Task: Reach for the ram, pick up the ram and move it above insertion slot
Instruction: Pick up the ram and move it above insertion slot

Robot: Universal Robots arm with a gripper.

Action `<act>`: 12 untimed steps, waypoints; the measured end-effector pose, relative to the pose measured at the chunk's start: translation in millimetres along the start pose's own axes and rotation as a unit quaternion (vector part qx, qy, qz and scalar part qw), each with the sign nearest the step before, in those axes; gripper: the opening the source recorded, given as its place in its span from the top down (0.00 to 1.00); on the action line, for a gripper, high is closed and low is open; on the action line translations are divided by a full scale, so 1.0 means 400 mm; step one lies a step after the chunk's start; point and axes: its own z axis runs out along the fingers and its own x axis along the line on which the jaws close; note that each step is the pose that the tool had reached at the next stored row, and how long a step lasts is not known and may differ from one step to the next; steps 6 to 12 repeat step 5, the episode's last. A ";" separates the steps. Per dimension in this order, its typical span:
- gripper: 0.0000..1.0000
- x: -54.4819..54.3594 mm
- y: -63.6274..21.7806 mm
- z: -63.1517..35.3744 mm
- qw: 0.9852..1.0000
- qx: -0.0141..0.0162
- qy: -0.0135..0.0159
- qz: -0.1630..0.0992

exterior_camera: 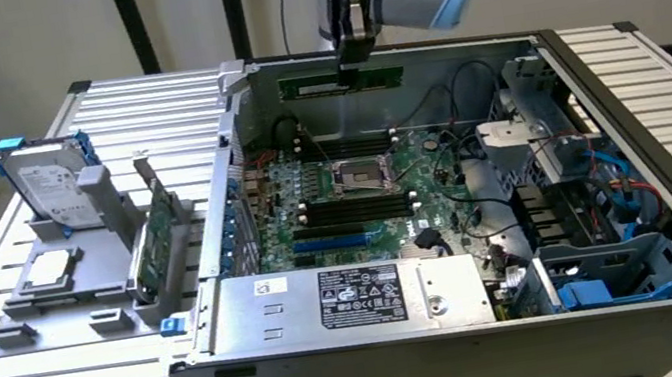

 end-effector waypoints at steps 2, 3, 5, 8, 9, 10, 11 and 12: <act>0.87 0.000 0.000 0.000 1.000 0.000 0.000 0.000; 0.87 0.000 0.000 0.000 1.000 0.000 0.000 0.000; 0.87 0.000 0.000 0.000 1.000 0.000 0.000 0.000; 0.87 0.000 0.000 0.000 1.000 0.000 0.000 0.000; 0.87 0.000 0.000 0.000 1.000 0.000 0.000 0.000; 0.87 0.000 0.000 0.000 1.000 0.000 0.000 0.000; 0.87 0.000 0.000 0.000 1.000 0.000 0.000 0.000; 0.87 0.000 0.000 0.000 1.000 0.000 0.000 0.000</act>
